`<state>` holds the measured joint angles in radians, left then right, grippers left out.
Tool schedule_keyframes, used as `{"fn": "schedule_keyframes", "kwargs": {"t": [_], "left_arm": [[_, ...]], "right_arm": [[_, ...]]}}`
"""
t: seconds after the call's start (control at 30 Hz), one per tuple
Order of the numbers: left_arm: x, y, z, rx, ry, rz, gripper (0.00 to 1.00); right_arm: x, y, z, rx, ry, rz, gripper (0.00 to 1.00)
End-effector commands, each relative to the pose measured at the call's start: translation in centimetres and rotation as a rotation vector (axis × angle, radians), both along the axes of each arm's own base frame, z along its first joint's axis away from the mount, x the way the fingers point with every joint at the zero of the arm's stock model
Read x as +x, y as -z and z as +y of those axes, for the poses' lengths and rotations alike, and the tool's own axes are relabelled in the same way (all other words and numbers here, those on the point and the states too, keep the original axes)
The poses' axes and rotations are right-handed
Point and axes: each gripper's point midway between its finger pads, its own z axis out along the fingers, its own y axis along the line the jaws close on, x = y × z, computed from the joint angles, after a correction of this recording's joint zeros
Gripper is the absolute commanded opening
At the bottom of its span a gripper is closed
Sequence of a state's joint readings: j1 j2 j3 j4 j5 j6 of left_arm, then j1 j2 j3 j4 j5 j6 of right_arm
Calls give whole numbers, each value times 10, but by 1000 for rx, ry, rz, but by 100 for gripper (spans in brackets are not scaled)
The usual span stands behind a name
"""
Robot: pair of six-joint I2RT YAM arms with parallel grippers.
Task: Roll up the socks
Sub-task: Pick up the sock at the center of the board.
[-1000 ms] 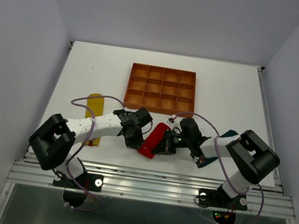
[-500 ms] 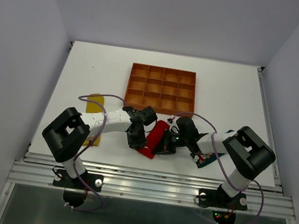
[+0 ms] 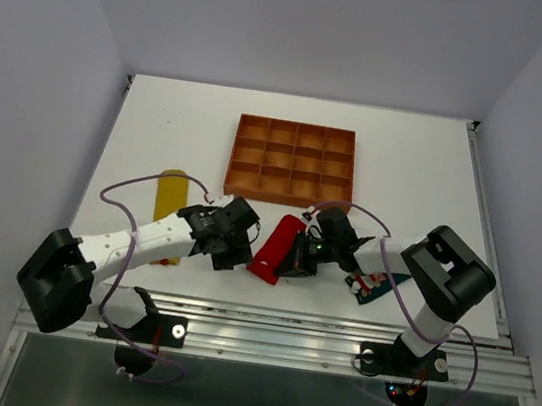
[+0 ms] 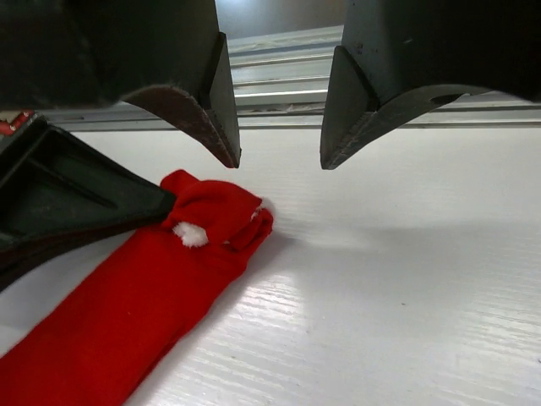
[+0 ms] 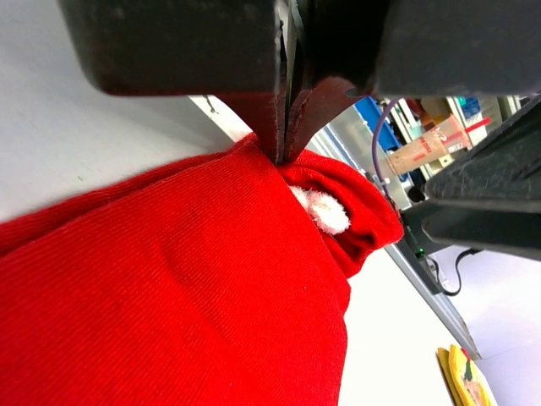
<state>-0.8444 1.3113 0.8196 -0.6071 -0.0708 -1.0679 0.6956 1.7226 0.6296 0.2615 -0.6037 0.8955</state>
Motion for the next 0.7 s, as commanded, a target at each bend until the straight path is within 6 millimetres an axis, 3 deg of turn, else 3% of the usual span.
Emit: {"fn": "schedule_keyframes", "kwargs": {"t": [0.0,0.37,0.67], "left_arm": [[4,-11,-8,-128,6,-95,54],[-7,14,-11,-141,58,-60,54],[3,25,-12,-66,58,-51,49]], "right_arm": [[-4,55,-37,-252,90,47,1],[-3,53,-34,-243,92,57,1],[-5,52,-33,-237,82,62,1]]}}
